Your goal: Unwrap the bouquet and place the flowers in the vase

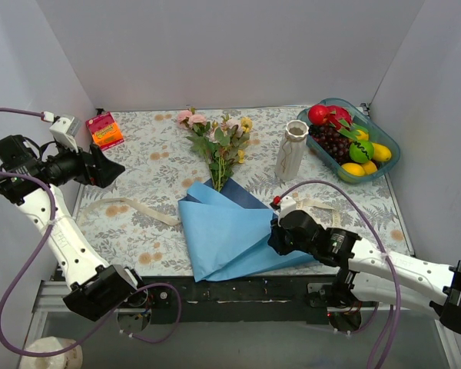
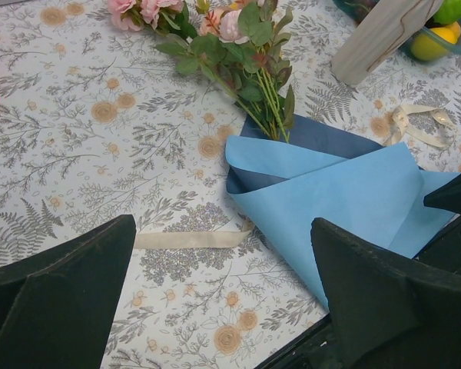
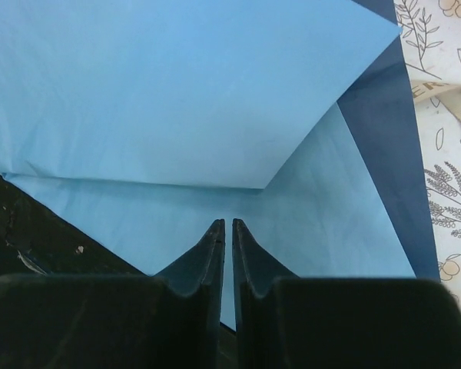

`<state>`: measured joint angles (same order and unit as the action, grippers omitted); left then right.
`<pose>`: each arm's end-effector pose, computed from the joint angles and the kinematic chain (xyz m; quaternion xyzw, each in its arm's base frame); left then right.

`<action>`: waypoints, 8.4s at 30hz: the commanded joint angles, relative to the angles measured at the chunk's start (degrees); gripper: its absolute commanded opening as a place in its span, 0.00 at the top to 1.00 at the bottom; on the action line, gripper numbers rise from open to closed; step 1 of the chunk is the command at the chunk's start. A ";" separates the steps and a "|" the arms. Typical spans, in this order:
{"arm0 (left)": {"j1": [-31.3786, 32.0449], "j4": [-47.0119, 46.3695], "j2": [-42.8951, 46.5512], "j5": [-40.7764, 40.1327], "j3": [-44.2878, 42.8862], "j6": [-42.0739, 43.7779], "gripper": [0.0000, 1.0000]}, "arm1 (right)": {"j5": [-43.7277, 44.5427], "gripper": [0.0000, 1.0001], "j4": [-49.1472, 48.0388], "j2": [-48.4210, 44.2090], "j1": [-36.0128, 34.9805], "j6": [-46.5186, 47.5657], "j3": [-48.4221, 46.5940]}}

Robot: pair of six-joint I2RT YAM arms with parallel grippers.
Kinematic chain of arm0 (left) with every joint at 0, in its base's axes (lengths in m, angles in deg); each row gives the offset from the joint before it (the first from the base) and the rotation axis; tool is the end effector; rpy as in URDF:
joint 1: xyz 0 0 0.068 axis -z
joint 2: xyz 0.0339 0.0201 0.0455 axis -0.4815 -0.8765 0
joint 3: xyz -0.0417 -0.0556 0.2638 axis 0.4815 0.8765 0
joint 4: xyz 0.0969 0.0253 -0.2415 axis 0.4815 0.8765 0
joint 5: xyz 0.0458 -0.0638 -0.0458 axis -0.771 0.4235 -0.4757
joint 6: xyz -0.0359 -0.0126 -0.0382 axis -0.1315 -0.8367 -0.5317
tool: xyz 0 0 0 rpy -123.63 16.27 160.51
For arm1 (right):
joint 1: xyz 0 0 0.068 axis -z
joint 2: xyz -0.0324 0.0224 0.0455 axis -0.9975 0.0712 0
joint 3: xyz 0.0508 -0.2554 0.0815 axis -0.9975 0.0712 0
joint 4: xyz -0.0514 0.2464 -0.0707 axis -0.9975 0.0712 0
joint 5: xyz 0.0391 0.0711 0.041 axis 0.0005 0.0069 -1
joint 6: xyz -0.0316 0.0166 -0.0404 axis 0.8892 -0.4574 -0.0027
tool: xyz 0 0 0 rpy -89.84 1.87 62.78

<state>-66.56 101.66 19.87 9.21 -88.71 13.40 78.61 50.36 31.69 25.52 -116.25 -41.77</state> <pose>0.1610 0.0851 0.4302 -0.1269 0.8217 -0.3854 0.4001 0.0970 0.1558 0.2178 -0.2060 0.8783 0.2287 0.3657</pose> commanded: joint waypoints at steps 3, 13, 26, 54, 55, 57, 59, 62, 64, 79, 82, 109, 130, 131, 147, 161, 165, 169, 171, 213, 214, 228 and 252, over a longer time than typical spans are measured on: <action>-0.28 -0.77 0.42 -0.41 -0.31 -0.13 0.02 | 1.35 0.87 -8.75 -0.98 -0.07 -4.64 4.84; -0.28 -1.65 -0.19 -0.85 -1.45 -1.09 0.02 | 0.91 0.92 -25.09 5.70 -0.15 -7.63 10.99; -0.28 -1.65 -0.20 -0.67 -3.82 -2.50 0.02 | -1.46 0.93 -40.31 15.71 -0.07 -9.92 8.18; -0.28 -1.74 -1.51 1.00 -9.36 -6.37 0.02 | -5.85 0.96 -67.98 30.74 -1.12 -18.97 9.86; -0.28 -1.74 -1.43 1.00 -9.28 -6.37 0.02 | -6.12 0.96 -69.56 31.79 -1.12 -18.97 8.20; -0.28 -1.65 -1.25 1.09 -9.01 -6.19 0.02 | -7.44 0.95 -71.15 32.77 -1.21 -18.53 6.34; -0.28 -1.39 -1.16 1.52 -8.57 -6.02 0.02 | -9.45 0.95 -72.39 34.44 -1.12 -18.18 3.37; -0.28 -1.04 -1.07 2.32 -8.75 -6.19 0.02 | -11.39 0.94 -71.43 36.72 -1.12 -16.69 -2.51; -0.28 -0.25 -1.16 3.36 -9.36 -6.19 0.02 | -14.03 0.95 -68.98 38.65 -1.30 -15.37 -5.60; -0.28 0.90 -0.81 4.78 -12.79 -7.51 0.02 | -20.71 0.96 -56.84 54.38 -7.97 -11.59 -27.05; -0.28 0.81 -0.90 5.04 -12.88 -7.86 0.02 | -20.71 0.94 -54.30 57.19 -9.03 -10.89 -29.25; -0.19 -8.68 0.86 -1.99 13.13 0.31 0.02 | -10.52 0.46 -12.89 57.03 13.38 10.65 -48.15; 11.92 -12.81 -2.31 -8.84 25.35 1.19 0.02 | -10.69 0.64 -11.14 68.27 15.49 10.91 -58.08; 12.72 -13.33 -2.04 -9.54 25.62 1.02 0.02 | -10.69 0.66 -10.61 68.63 15.66 11.00 -58.78; 13.26 -17.74 -1.07 -10.43 27.11 -2.59 0.02 | -7.88 0.83 -5.34 60.46 15.93 17.24 -64.50; 13.17 -17.38 -0.28 -11.39 26.32 -2.68 0.02 | -6.30 0.65 -3.16 59.38 16.02 22.16 -68.34; 13.17 -17.82 0.24 -11.66 26.67 -2.68 0.02 | -6.65 0.58 6.17 62.48 16.02 24.80 -69.18; 13.26 -18.35 0.42 -11.57 26.94 -3.12 0.02 | -8.23 0.60 1.02 59.32 15.93 25.15 -58.72; 13.26 -18.44 0.25 -11.66 26.94 -3.29 0.02 | -8.93 0.62 0.29 58.96 16.02 25.06 -56.95; 13.26 -19.49 1.83 -14.38 29.05 -2.32 0.02 | -12.19 0.99 -4.80 62.40 13.91 25.06 -57.56; 13.26 -19.41 1.74 -14.21 29.05 -2.33 0.02 | -12.19 0.99 -4.98 61.52 13.91 24.98 -57.39; 13.26 -18.53 1.30 -13.68 26.85 -3.03 0.02 | -8.24 0.99 -5.59 50.79 14.17 27.96 -67.48; 13.26 -21.51 -0.46 -13.06 26.06 -6.63 0.02 | -8.84 0.99 -60.17 32.77 40.18 28.94 -47.73</action>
<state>-53.32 81.09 18.87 -4.58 -61.08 7.10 72.40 -2.45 66.31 63.37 -83.44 -92.74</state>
